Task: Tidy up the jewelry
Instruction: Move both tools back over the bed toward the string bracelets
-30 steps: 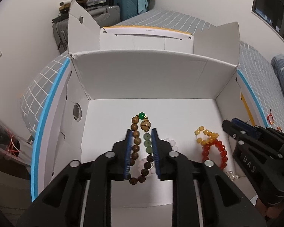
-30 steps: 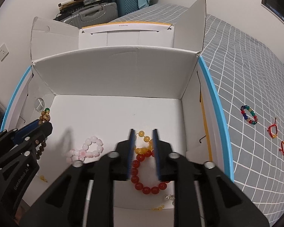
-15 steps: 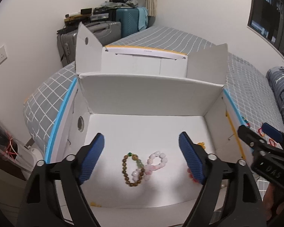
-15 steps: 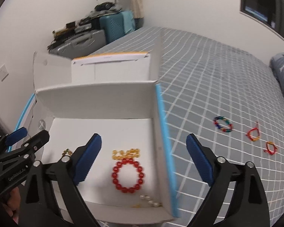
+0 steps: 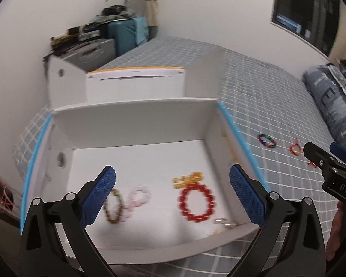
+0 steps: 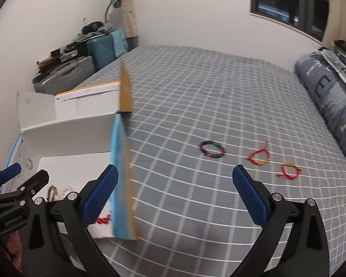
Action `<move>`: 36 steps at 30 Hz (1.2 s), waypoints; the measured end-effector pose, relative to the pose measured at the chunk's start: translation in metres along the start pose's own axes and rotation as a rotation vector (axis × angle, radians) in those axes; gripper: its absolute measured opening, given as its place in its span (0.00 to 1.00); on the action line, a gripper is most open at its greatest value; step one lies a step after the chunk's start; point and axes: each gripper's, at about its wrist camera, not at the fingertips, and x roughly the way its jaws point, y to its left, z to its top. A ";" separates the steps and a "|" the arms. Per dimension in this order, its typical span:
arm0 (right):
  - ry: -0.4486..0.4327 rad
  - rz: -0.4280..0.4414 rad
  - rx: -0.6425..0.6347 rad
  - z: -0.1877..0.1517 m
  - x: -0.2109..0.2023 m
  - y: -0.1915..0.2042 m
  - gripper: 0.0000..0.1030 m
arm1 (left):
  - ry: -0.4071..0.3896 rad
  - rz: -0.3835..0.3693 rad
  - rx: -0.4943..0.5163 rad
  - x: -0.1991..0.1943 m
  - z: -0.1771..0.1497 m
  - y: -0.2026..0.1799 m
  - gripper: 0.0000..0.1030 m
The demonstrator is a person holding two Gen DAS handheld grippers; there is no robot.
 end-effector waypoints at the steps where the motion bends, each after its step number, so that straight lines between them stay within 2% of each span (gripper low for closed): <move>1: -0.004 -0.008 0.007 0.000 -0.003 -0.007 0.93 | 0.001 -0.008 0.005 0.000 0.001 -0.006 0.94; 11: 0.022 -0.141 0.110 -0.001 -0.006 -0.114 0.93 | 0.017 -0.138 0.130 0.014 0.018 -0.122 0.94; 17: 0.069 -0.204 0.184 -0.004 0.018 -0.188 0.93 | 0.054 -0.169 0.182 0.051 0.030 -0.188 0.94; 22: 0.124 -0.220 0.208 -0.007 0.052 -0.230 0.93 | 0.125 -0.186 0.206 0.103 0.035 -0.235 0.94; 24: 0.146 -0.228 0.208 -0.009 0.067 -0.244 0.93 | 0.148 -0.190 0.208 0.125 0.034 -0.246 0.94; 29: 0.219 -0.226 0.208 -0.018 0.112 -0.269 0.93 | 0.210 -0.130 0.205 0.187 0.030 -0.266 0.94; 36: 0.272 -0.209 0.236 -0.032 0.161 -0.295 0.93 | 0.248 -0.118 0.181 0.244 0.031 -0.285 0.94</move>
